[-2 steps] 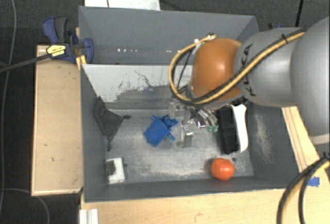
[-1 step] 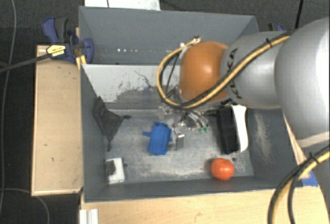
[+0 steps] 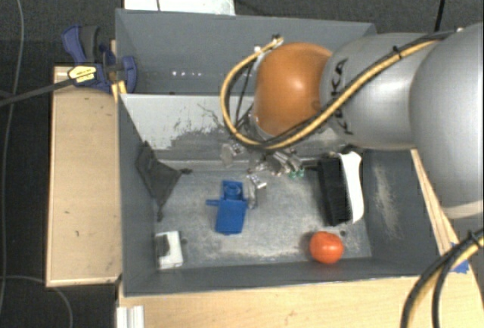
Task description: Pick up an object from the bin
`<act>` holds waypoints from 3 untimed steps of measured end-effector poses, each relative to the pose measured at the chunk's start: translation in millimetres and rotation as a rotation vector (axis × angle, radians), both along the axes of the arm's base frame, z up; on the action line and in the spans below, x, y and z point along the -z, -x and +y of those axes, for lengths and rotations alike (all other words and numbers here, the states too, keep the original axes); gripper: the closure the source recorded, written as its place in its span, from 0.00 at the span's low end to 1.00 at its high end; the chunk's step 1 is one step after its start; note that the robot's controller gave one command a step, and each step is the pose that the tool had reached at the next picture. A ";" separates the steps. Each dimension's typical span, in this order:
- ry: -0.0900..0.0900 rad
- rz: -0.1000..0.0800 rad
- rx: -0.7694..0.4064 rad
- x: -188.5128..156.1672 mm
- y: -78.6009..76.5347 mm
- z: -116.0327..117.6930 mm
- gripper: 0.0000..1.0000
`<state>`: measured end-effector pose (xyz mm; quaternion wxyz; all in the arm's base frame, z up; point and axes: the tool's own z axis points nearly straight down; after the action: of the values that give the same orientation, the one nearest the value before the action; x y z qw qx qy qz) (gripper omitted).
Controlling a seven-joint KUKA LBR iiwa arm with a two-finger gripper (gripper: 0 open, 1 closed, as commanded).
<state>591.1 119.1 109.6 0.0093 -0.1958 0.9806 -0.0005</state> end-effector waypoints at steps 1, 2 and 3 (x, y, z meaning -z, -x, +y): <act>0.003 0.016 -0.179 37.7 7.5 19.6 0.00; 0.004 -0.002 -0.237 38.0 -0.5 1.3 1.00; 0.004 -0.002 -0.237 38.0 -0.5 1.3 1.00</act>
Offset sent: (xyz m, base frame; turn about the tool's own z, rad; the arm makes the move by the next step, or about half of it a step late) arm -0.0007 0.0014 -0.0396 -0.2409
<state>591.6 120.4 71.6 0.0100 -0.3103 0.9506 -0.0015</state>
